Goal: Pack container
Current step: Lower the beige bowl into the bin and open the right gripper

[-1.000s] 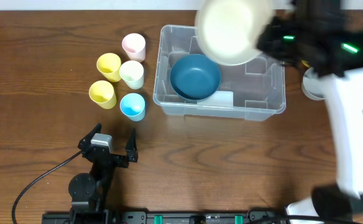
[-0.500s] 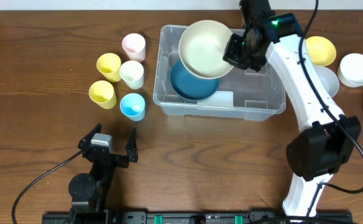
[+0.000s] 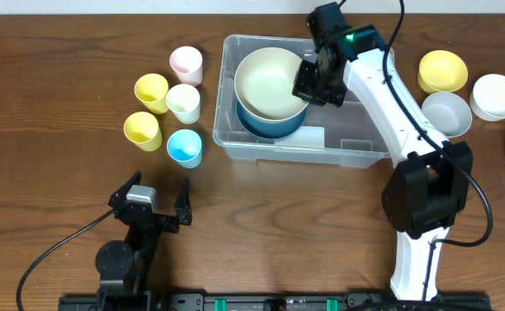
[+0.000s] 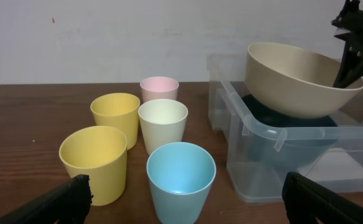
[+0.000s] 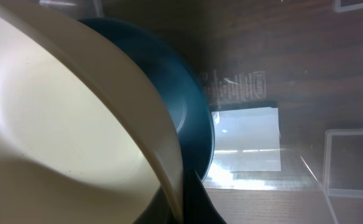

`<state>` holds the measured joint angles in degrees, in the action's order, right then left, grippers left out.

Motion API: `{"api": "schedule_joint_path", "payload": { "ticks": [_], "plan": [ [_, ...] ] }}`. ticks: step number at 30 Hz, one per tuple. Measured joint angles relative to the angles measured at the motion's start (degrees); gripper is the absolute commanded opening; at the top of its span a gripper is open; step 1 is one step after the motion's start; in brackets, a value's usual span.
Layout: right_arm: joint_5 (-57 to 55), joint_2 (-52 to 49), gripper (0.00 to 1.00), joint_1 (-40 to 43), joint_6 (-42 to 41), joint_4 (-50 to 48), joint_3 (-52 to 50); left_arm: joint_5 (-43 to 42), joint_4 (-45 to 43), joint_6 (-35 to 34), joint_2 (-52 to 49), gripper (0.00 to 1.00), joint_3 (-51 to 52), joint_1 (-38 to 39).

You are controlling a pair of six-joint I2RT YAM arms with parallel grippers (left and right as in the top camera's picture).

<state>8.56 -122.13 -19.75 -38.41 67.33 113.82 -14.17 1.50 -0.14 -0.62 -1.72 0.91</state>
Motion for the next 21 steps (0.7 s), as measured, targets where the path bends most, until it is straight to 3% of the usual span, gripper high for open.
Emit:
{"api": "schedule_joint_path", "payload": {
  "ticks": [14,21],
  "plan": [
    [-0.50,-0.07,0.02,-0.35,-0.02,-0.76,0.00,0.00,0.00,0.00,0.00,0.98,0.00,0.00],
    [-0.55,-0.07,0.06,-0.76,-0.02,-0.76,0.00,0.00,0.00,0.00,0.00,0.98,0.00,0.00]
  ]
}}
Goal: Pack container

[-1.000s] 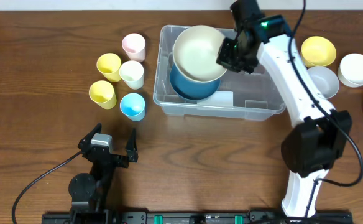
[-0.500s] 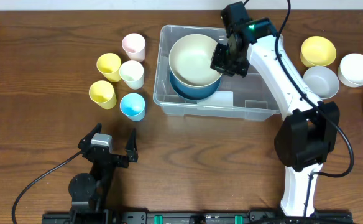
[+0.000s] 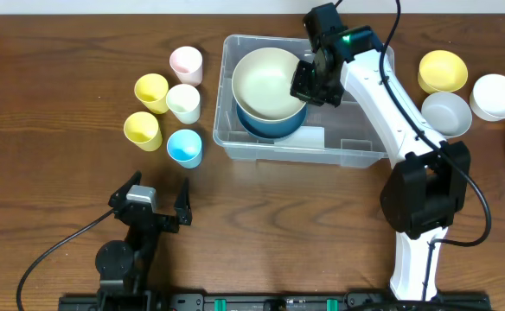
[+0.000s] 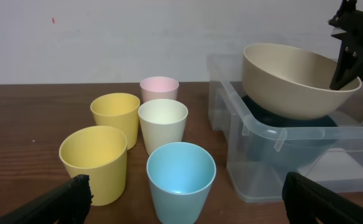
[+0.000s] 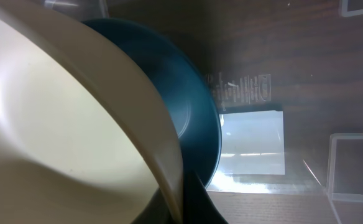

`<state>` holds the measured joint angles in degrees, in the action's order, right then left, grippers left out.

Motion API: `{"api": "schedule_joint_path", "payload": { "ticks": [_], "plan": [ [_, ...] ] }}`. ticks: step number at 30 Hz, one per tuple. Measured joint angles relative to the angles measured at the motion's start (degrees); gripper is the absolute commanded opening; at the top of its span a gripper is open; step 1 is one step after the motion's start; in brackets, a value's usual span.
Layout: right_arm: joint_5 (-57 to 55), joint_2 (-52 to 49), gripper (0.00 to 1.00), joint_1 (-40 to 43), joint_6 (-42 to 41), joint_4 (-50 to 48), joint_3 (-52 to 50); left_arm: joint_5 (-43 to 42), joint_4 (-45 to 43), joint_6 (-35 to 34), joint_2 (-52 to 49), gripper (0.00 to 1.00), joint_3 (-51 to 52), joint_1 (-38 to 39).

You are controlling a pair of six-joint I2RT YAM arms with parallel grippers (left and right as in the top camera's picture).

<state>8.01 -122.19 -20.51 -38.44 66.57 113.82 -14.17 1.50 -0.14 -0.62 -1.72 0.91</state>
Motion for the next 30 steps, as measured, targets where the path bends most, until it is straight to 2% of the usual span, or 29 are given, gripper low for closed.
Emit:
{"api": "schedule_joint_path", "payload": {
  "ticks": [5,6,8,10,20,25,30],
  "plan": [
    [0.00,0.00,0.32,0.00,-0.46,-0.02,0.00,0.00,0.00,0.00,0.00,0.98,0.00,0.00],
    [-0.02,0.00,0.41,0.00,-0.66,-0.04,0.00,0.00,0.02,0.00,0.00,0.98,0.00,0.00],
    [0.00,0.00,0.50,0.00,-0.59,-0.11,0.00,0.00,0.00,0.00,0.00,0.98,0.00,0.00],
    [0.02,0.00,0.56,0.00,-0.35,-0.07,0.00,0.00,0.02,0.00,0.00,0.98,0.00,0.00],
    [0.07,0.00,0.70,0.02,1.60,0.57,0.59,0.00,0.00,0.00,0.00,0.98,0.00,0.00],
    [0.07,0.22,0.92,2.05,3.02,8.00,8.83,0.00,0.00,0.00,0.00,0.98,0.00,0.00],
    [-2.62,4.24,0.99,10.84,3.85,21.62,20.87,0.00,0.00,0.00,0.00,0.98,0.00,0.00]
  ]
}}
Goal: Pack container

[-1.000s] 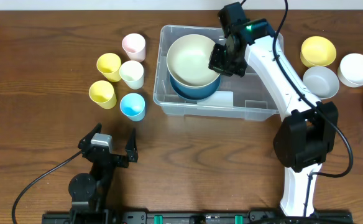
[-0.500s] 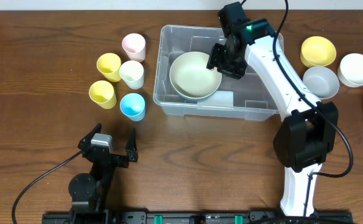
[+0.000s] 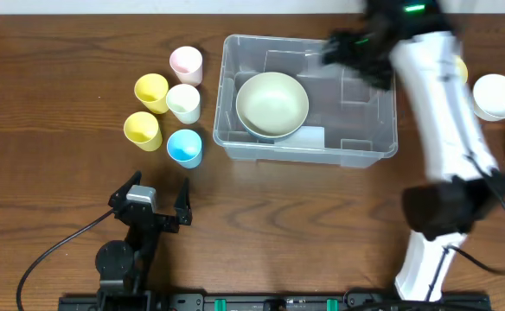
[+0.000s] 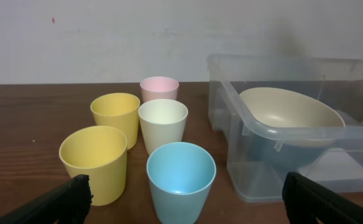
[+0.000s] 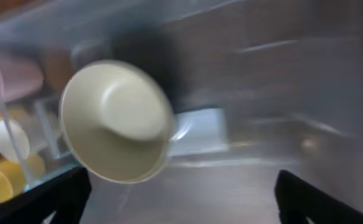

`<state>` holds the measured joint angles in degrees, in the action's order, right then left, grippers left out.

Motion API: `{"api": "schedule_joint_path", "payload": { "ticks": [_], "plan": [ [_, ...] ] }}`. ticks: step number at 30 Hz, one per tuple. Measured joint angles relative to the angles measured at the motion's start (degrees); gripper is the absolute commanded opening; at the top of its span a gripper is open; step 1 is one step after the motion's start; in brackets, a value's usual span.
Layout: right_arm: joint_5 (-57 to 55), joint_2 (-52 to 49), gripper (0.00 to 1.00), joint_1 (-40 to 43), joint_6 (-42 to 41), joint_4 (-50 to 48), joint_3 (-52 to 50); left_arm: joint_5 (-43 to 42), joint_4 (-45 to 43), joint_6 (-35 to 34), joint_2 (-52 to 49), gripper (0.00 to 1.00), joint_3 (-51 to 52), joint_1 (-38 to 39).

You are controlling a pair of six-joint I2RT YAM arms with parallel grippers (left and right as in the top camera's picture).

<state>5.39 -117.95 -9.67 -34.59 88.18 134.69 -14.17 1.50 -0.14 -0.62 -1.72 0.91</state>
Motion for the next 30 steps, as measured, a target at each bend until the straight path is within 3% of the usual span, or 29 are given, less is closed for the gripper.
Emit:
{"api": "schedule_joint_path", "payload": {
  "ticks": [4,13,21,30],
  "plan": [
    [-5.84,5.44,0.99,11.58,0.72,8.26,3.54,0.00,0.02,0.00,0.00,0.98,0.00,0.00],
    [-9.38,9.20,0.99,35.36,6.88,7.78,-2.19,0.00,0.02,0.00,0.00,0.98,0.00,0.00],
    [-11.65,9.16,0.99,45.92,18.03,-6.12,-19.10,0.00,0.00,0.00,0.00,0.98,0.00,0.00],
    [-11.89,8.50,0.99,50.14,28.68,-25.51,-38.16,0.00,0.02,0.00,0.00,0.98,0.00,0.00]
  ]
}}
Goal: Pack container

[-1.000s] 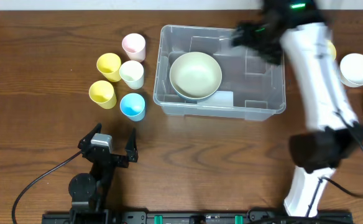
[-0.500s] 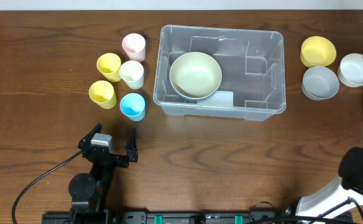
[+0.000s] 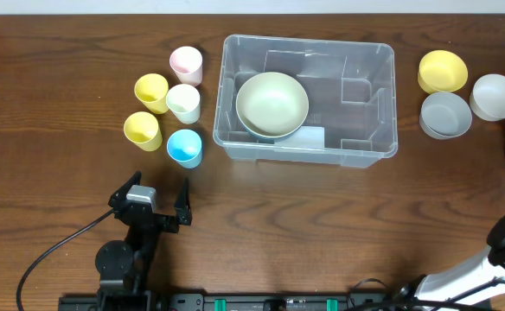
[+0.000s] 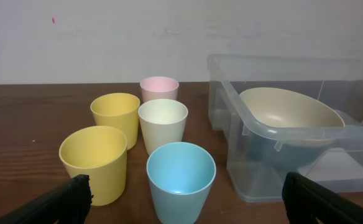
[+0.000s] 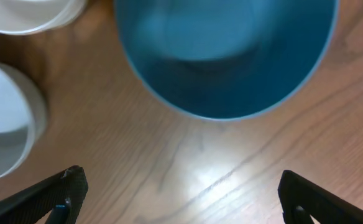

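The clear plastic container (image 3: pixel 367 149) stands mid-table, and in the left wrist view its near wall (image 4: pixel 256 134) is on the right. Inside it a beige bowl (image 3: pixel 272 104) rests in a darker blue bowl that is almost wholly hidden. My right gripper (image 5: pixel 181 193) is open over bare wood just short of a loose blue bowl (image 5: pixel 225 56), which sits at the table's right edge. Parked near the front, my left gripper (image 3: pixel 156 192) is open and empty.
Several cups stand left of the container: pink (image 3: pixel 186 62), yellow (image 3: pixel 151 89), cream (image 3: pixel 183 101), yellow (image 3: pixel 141 129), blue (image 3: pixel 184 145). At the right lie a yellow bowl (image 3: pixel 443 69), a white bowl (image 3: pixel 497 95) and a grey-white bowl (image 3: pixel 445 114).
My right arm was over the container's back right; now it is at the table's far right edge, the gripper open over wood by the loose blue bowl. The beige bowl has not moved.
My right gripper was shut on the beige bowl's rim, holding it tilted over the blue bowl in the container, and a little lower at the second moment. Then the bowl lay nested there and the gripper was open above. Now the gripper is at the far-right bowls.
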`<state>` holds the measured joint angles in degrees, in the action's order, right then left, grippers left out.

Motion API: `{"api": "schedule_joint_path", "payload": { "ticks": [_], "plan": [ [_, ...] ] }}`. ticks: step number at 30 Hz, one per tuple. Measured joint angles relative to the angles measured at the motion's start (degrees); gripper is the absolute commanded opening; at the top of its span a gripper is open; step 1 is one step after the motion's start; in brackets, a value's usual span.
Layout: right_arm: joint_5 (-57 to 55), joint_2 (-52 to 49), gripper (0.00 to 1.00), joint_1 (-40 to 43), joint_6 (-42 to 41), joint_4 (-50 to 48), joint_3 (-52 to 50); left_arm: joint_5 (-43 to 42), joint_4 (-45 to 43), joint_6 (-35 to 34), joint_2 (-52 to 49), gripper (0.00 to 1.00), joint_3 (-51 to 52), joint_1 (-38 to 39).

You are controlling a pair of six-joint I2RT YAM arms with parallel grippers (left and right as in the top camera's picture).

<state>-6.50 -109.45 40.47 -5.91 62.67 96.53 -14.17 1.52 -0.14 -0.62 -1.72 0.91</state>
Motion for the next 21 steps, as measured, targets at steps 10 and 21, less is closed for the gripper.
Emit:
{"api": "schedule_joint_path", "payload": {
  "ticks": [10,21],
  "plan": [
    [2.86,0.00,0.99,0.87,10.32,-16.44,-9.55,0.00,-0.02,0.00,0.00,0.98,0.00,0.00],
    [4.50,-3.69,0.89,0.87,18.34,-24.52,-15.63,0.00,-0.02,0.00,0.00,0.98,0.00,0.00]
  ]
}}
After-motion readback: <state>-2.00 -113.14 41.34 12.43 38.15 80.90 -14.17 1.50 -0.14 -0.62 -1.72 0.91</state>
